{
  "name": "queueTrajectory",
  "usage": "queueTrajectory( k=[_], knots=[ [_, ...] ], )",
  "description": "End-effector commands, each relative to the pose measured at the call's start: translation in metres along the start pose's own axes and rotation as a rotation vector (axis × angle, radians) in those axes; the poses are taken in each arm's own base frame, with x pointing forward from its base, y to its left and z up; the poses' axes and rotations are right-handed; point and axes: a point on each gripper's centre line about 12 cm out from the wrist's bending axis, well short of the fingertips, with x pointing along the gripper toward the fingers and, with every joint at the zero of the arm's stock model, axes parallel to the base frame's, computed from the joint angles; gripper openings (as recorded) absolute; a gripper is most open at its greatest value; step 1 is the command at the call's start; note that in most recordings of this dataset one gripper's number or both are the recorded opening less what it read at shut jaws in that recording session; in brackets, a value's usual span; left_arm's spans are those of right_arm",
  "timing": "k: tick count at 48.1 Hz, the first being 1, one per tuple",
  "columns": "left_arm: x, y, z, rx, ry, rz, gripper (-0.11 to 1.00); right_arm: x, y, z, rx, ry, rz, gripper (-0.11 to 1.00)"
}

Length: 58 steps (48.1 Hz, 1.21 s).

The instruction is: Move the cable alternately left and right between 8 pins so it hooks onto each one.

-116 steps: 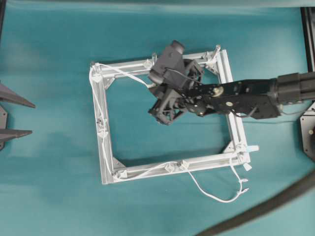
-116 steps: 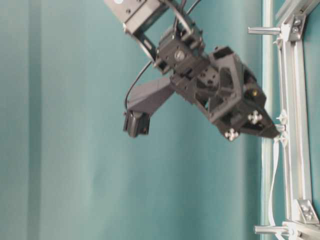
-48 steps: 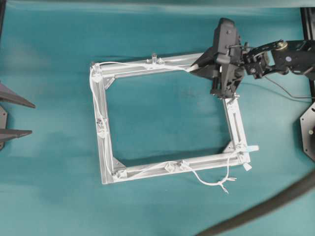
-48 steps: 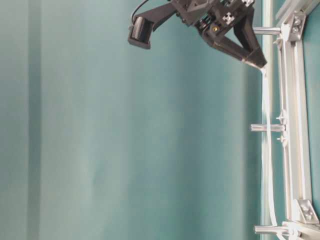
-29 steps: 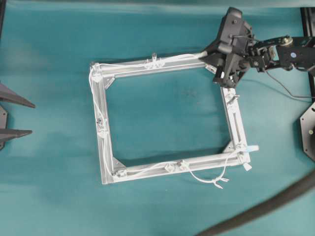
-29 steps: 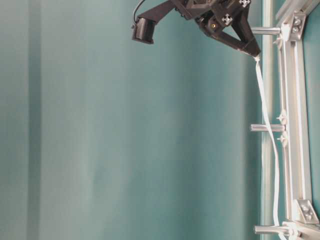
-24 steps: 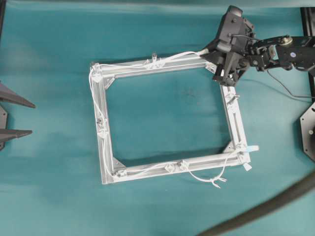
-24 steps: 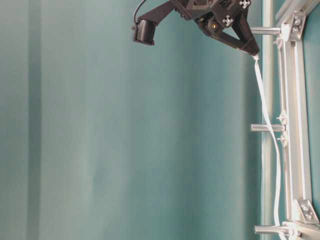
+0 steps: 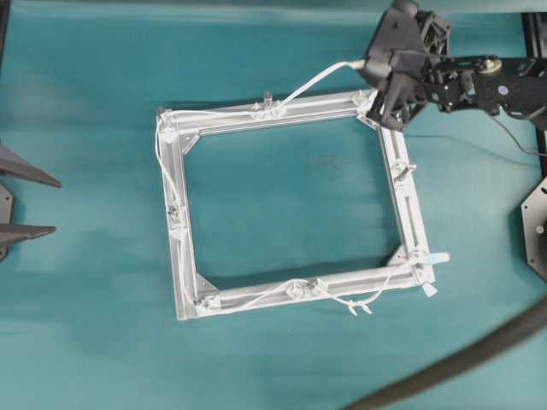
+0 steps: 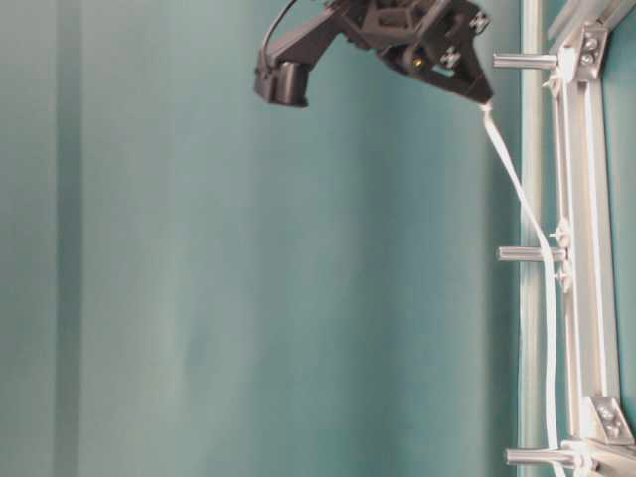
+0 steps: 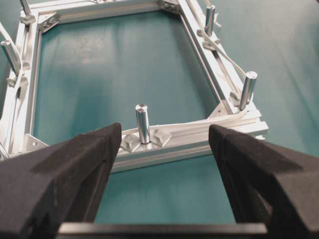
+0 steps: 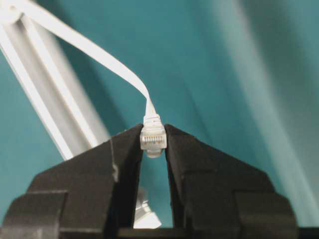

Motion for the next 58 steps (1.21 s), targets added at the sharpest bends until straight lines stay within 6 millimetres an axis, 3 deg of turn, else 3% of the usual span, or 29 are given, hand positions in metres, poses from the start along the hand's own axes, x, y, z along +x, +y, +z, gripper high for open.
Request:
queueTrajectory(
  k=[1,16,45,58],
  knots=[
    [0.0,0.0,0.004,0.006,-0.008,0.0,0.81,-0.001,-0.005,0.011,0.021,-0.018,-0.022,0.17],
    [0.0,0.0,0.004,0.006,-0.008,0.0,0.81,-0.002,-0.01,0.009,0.055,0.021,-0.079,0.17],
    [0.0,0.0,0.004,0.006,-0.008,0.0,0.81,-0.006,-0.004,-0.027,0.164,0.131,-0.079,0.17],
    [0.0,0.0,0.004,0.006,-0.008,0.0,0.81,-0.01,-0.001,-0.03,0.166,0.118,-0.056,0.17]
  ],
)
